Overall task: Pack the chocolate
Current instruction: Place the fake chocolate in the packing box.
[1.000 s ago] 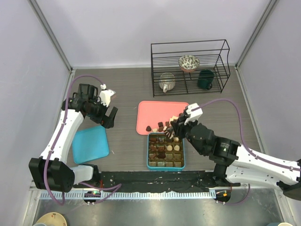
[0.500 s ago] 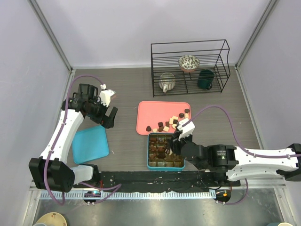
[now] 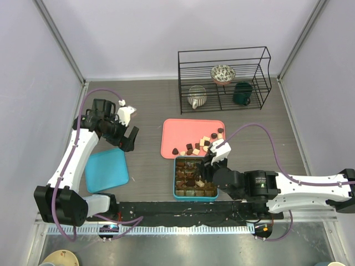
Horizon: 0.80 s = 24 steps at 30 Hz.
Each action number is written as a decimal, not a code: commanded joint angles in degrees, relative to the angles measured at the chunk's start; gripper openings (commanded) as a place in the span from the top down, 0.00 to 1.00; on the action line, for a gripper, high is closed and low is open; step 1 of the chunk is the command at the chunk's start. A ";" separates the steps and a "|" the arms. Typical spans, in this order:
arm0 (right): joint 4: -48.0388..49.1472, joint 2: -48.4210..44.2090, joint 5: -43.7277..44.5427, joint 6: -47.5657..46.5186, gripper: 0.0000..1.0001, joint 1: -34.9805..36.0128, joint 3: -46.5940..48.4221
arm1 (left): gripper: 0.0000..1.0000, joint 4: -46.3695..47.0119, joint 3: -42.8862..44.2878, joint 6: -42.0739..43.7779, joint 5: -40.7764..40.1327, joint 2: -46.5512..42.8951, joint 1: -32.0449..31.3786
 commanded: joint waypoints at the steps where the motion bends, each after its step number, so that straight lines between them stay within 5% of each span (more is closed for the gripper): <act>1: 1.98 -0.90 2.25 2.09 0.58 0.46 0.13 | 0.00 -0.39 0.98 0.56 -0.20 -1.42 0.37; 12: 8.57 0.59 11.30 -7.92 0.63 -1.90 3.20 | 0.00 -0.48 1.94 0.12 0.59 -0.98 0.28; 24: 33.16 9.37 -13.65 -17.95 0.68 -35.21 2.41 | 0.00 -0.57 2.38 -0.15 0.67 -0.36 0.28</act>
